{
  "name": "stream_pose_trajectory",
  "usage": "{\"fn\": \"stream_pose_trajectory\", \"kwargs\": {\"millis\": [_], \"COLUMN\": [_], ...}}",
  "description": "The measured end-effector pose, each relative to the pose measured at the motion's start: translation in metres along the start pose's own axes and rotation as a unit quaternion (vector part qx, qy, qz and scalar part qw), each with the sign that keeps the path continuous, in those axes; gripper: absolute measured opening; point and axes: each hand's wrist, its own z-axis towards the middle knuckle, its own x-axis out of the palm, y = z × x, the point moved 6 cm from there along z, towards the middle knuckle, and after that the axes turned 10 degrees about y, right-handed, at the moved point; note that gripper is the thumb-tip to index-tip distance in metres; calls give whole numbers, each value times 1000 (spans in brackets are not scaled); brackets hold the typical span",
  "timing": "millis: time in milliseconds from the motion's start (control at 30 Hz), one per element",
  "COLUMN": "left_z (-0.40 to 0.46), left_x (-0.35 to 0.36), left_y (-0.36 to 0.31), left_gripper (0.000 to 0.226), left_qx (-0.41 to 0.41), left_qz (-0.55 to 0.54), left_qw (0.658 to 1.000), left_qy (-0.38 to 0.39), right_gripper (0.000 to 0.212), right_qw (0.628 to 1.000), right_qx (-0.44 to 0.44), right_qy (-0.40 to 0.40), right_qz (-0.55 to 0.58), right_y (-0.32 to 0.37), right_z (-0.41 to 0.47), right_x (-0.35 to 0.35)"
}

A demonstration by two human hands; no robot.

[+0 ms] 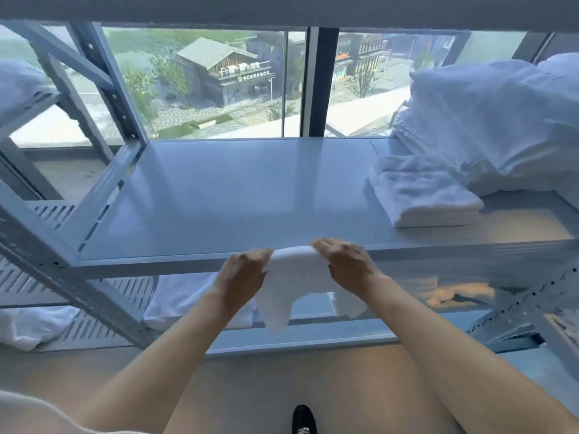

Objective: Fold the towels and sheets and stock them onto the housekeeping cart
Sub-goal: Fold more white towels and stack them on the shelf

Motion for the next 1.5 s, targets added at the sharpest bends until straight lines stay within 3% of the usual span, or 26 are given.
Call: {"fn": "stream_pose_trajectory", "kwargs": {"millis": [200,433,633,833,900,1000,1100,1233,1333,1400,1500], "left_z": [66,101,106,129,134,137,133,121,116,114,110], "left_x": [-8,-22,-45,-17,1,22,29,36,41,43,51], "left_y": [26,70,142,149,151,160,157,139,127,121,117], "left_gripper": [16,29,51,33,35,40,45,70,66,64,67], "left_qx": [-16,-46,-81,115,142,120,105,112,97,93,89], "left_qz": [-5,-40,-6,-32,-36,-38,-18,73,94,111,138], "left_qw": [1000,997,994,992,984,982,985,981,982,981,977], "left_qy": [6,-50,-79,44,99,142,134,142,135,127,138], "right_gripper": [55,54,50,33,35,45,50,51,40,51,65], "right_qw": [1000,996,988,993,988,985,982,970,974,979,979], "right_qx": [-27,-55,79,89,110,132,170,235,221,192,190], "right_qy": [-11,-33,-130,-22,12,41,63,61,13,14,67], "right_qz": [-12,-64,-30,72,107,99,55,29,38,72,30], "right_y": [-36,-42,-44,-2,8,17,8,-13,-1,18,30], "right_z": [73,164,202,178,166,152,142,134,125,113,92], "right_x": [-9,-25,-26,29,45,65,74,60,48,56,80]}}
